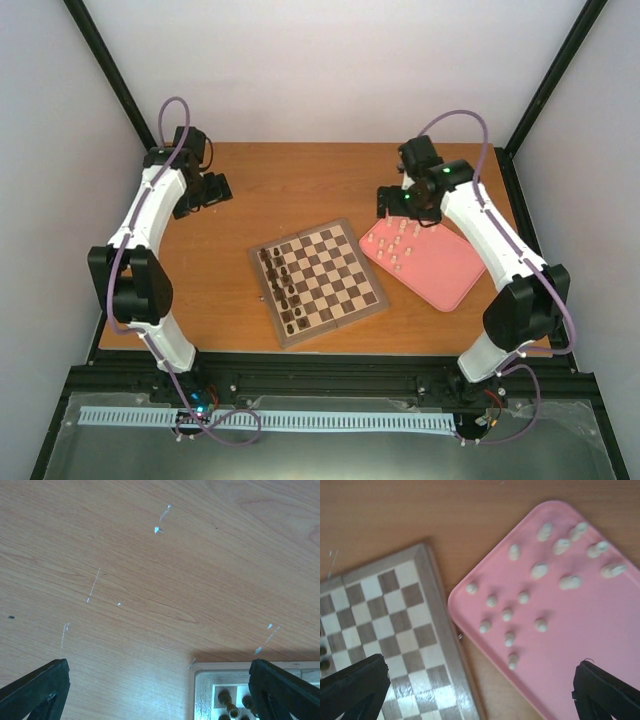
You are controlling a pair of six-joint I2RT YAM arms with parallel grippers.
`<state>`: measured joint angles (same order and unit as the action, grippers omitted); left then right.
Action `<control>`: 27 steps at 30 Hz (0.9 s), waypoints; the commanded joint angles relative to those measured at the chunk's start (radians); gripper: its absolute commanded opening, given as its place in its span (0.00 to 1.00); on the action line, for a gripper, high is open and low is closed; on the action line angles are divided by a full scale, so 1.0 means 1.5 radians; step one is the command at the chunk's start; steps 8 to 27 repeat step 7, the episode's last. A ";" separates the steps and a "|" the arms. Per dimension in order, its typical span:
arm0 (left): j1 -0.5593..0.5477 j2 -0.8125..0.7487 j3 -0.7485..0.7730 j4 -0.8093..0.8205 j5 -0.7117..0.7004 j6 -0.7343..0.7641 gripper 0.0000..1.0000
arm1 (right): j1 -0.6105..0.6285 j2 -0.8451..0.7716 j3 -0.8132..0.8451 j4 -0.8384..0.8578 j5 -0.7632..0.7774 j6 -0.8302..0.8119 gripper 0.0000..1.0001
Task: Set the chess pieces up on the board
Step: Reset both arms
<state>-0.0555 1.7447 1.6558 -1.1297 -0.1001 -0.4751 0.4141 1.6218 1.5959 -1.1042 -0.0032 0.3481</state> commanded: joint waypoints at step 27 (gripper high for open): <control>-0.004 -0.045 0.032 -0.048 -0.020 -0.004 1.00 | -0.080 -0.033 -0.027 0.045 -0.015 -0.004 1.00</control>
